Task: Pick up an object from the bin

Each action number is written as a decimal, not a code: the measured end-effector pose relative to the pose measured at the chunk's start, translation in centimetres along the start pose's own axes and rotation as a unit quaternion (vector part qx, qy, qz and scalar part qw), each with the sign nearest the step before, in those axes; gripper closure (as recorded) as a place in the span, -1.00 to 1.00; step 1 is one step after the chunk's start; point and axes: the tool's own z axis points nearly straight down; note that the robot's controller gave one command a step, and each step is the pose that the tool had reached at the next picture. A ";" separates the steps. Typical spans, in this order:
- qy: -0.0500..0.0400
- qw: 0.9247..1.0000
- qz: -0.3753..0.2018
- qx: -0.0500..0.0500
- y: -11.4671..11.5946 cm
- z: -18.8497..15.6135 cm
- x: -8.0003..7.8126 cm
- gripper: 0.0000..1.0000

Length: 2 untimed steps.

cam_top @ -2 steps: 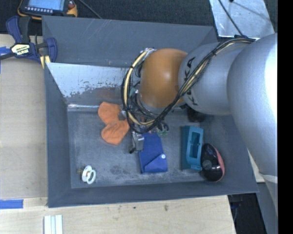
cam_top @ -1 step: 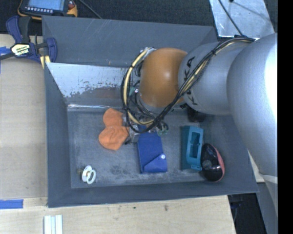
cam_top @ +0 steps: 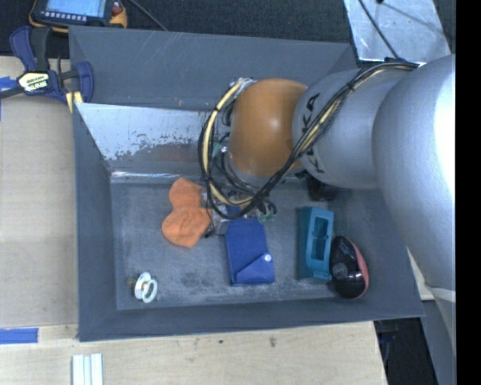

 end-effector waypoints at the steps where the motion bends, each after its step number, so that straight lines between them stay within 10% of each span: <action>1: 0.000 1.000 -0.022 0.001 3.5 0.0 -1.4 1.00; 2: 0.000 1.000 -0.028 0.000 4.5 0.0 -1.7 1.00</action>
Offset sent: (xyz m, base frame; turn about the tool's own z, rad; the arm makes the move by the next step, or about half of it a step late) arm 0.0149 0.0425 0.0012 -0.1338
